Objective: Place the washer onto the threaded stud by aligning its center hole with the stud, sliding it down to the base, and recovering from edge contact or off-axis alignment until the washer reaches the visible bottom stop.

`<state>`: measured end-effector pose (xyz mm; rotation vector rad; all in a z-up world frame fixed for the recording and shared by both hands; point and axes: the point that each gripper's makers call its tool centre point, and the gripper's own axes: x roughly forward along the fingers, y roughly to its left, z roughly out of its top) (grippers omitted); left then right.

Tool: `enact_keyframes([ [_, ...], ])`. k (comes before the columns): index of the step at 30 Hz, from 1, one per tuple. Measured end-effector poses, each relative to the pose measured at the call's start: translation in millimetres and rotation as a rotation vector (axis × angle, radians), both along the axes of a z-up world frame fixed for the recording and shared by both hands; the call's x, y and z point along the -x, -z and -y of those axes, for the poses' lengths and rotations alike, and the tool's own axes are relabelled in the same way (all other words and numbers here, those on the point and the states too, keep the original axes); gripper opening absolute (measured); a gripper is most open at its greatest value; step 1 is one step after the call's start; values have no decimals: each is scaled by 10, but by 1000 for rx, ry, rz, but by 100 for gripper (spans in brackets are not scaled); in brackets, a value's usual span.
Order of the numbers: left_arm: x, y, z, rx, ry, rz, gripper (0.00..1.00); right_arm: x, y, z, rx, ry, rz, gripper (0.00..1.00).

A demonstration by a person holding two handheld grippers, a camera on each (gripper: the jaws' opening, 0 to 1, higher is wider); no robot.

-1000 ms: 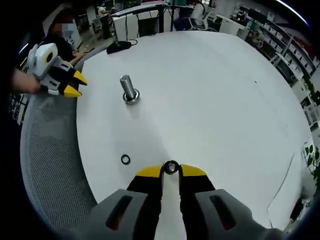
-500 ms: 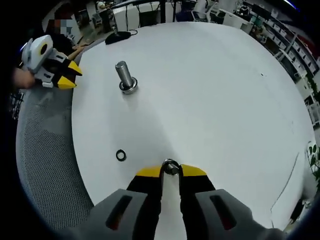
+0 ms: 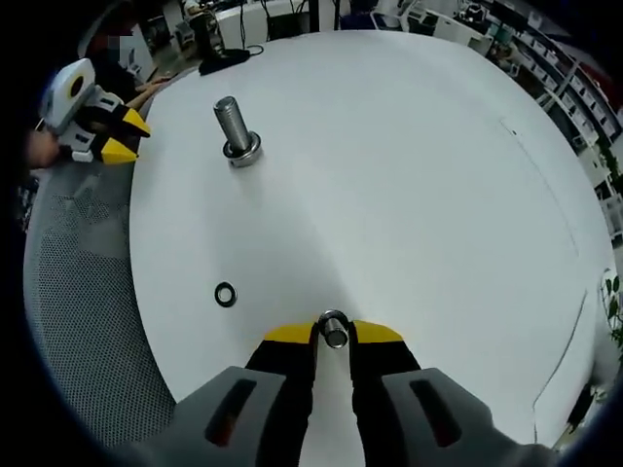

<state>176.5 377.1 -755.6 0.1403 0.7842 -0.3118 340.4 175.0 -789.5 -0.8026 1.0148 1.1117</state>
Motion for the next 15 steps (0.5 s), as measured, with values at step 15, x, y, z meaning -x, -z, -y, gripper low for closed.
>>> enact_keyframes([
  [15, 0, -8, -7, -3, -5, 3, 15, 40, 3, 110, -8, 3, 28, 25],
])
